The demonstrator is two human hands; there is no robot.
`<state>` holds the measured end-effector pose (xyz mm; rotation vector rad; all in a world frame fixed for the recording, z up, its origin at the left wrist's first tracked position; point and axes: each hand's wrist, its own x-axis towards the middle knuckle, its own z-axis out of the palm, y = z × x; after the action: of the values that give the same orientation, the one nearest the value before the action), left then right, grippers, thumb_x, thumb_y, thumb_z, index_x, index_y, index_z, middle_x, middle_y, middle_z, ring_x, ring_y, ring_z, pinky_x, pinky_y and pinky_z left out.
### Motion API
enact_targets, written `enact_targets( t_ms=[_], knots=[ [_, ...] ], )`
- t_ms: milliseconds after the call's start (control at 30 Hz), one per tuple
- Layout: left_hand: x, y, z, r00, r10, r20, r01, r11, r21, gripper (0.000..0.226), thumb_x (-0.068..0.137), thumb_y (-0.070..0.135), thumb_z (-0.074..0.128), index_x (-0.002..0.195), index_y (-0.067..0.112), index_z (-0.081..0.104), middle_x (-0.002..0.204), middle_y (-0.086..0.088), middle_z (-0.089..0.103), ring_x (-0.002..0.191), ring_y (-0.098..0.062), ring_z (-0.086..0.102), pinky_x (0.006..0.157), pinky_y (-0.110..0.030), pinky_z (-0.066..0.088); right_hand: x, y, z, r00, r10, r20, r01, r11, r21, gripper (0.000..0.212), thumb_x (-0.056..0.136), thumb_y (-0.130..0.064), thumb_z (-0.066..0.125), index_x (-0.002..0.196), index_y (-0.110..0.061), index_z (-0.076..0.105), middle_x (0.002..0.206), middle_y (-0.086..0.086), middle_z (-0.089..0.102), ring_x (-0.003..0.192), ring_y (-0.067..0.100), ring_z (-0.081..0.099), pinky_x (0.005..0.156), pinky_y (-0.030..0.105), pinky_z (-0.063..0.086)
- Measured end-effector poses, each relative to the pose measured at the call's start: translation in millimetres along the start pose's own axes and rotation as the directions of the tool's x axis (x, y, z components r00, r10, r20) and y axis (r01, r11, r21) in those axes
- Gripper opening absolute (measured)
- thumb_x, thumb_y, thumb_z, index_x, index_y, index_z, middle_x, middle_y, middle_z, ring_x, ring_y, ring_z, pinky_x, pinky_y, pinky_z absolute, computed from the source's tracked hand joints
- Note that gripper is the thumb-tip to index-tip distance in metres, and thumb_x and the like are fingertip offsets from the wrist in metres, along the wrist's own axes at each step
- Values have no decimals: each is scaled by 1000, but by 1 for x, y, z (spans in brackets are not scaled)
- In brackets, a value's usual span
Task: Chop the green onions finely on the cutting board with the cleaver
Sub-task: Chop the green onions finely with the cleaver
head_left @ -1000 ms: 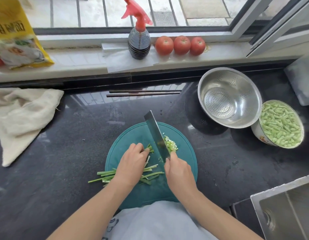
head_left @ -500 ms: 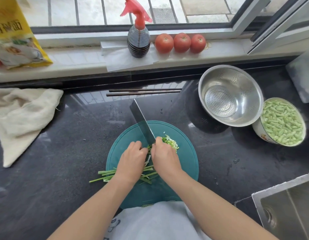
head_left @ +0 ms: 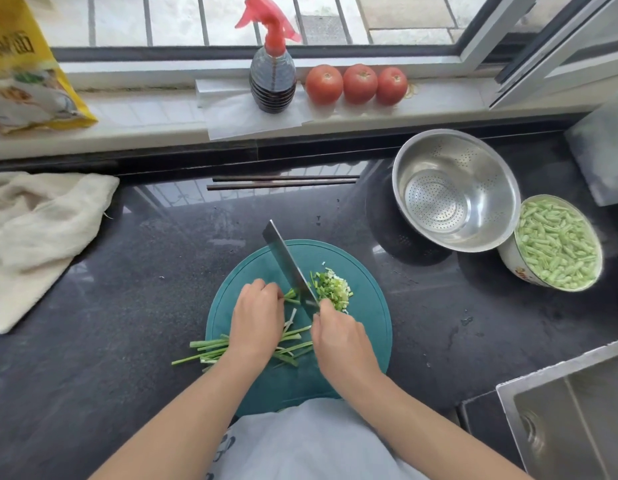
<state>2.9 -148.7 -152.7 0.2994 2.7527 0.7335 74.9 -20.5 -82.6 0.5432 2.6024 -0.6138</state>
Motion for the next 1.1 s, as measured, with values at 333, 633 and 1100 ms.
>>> enact_targets(
  t_ms=[333,633,1100],
  knots=[
    [-1,-2,-1,999,20,26,-20,1000,13,11,93,10,62,82,11,66,83,-4,59,77,-21,45,65,-35,38,41,-29,2,996,-33,-80,38,997,66,17,104,-24,37,90,-15,39,86,11,65,81,36,62,62,41,44],
    [6,10,-3,998,-61,12,61,997,37,13,94,20,60,86,19,70,87,1,64,85,-25,50,73,-38,43,6,5,-8,998,31,-55,-28,998,49,20,104,-28,35,88,-17,39,80,7,62,75,36,57,65,47,46],
    [5,9,-3,997,-61,36,60,998,30,10,95,19,60,87,19,67,90,1,64,85,-23,46,73,-37,40,43,-23,-3,995,-66,-77,70,997,46,17,104,-23,39,88,-15,39,83,10,63,73,33,58,60,41,42]
  ],
)
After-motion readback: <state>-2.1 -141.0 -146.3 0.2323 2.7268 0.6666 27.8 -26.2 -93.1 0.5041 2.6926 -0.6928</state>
